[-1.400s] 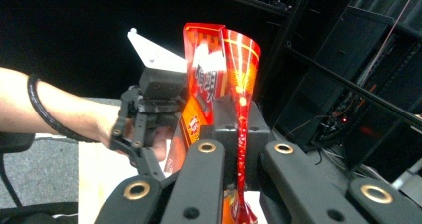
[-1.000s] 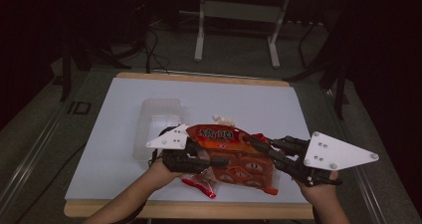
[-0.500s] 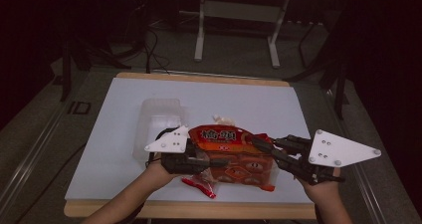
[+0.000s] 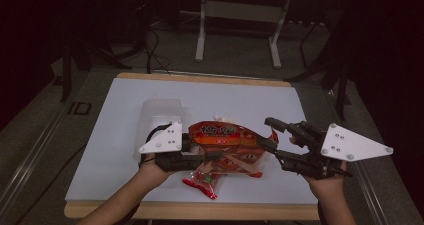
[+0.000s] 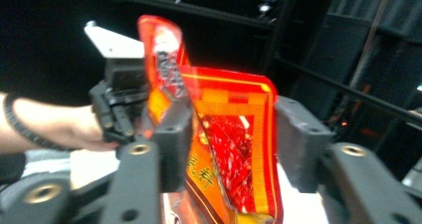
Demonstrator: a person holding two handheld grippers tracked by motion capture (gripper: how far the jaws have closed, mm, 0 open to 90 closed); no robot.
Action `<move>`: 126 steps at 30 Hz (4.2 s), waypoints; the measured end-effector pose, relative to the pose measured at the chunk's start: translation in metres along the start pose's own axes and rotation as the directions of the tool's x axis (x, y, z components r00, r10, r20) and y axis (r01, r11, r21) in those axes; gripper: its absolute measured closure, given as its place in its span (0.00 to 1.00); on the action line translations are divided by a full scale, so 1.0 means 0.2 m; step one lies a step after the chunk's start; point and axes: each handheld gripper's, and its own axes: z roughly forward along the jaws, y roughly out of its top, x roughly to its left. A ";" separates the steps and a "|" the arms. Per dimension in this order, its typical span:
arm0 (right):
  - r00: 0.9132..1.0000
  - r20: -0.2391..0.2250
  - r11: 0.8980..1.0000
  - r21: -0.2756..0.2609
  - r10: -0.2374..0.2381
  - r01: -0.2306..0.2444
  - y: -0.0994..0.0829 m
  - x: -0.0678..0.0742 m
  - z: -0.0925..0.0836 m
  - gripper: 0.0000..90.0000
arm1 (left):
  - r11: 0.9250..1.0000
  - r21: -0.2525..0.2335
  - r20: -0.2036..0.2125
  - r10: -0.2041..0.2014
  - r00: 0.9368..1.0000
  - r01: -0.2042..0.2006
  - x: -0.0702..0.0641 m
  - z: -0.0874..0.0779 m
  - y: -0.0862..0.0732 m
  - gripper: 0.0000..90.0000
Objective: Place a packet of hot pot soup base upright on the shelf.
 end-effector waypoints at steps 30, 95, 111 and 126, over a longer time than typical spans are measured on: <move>0.991 0.106 0.995 0.031 0.086 -0.090 -0.19 -0.07 -0.05 0.12 | 0.994 -0.109 -0.537 -0.077 0.840 0.022 0.30 -0.43 0.03 0.80; 0.981 0.106 0.978 0.113 0.163 -0.174 -0.40 -0.10 -0.02 0.15 | 0.948 -0.090 -0.712 -0.275 0.646 0.304 0.57 -0.56 -0.65 0.54; 0.981 0.108 0.977 0.118 0.164 -0.176 -0.40 -0.10 -0.02 0.15 | 0.948 -0.109 -0.712 -0.285 0.642 0.299 0.54 -0.58 -0.59 0.02; 0.978 0.108 0.975 0.115 0.180 -0.192 -0.41 -0.09 -0.01 0.15 | 0.948 -0.104 -0.723 -0.279 0.632 0.300 0.40 -0.65 -0.53 0.02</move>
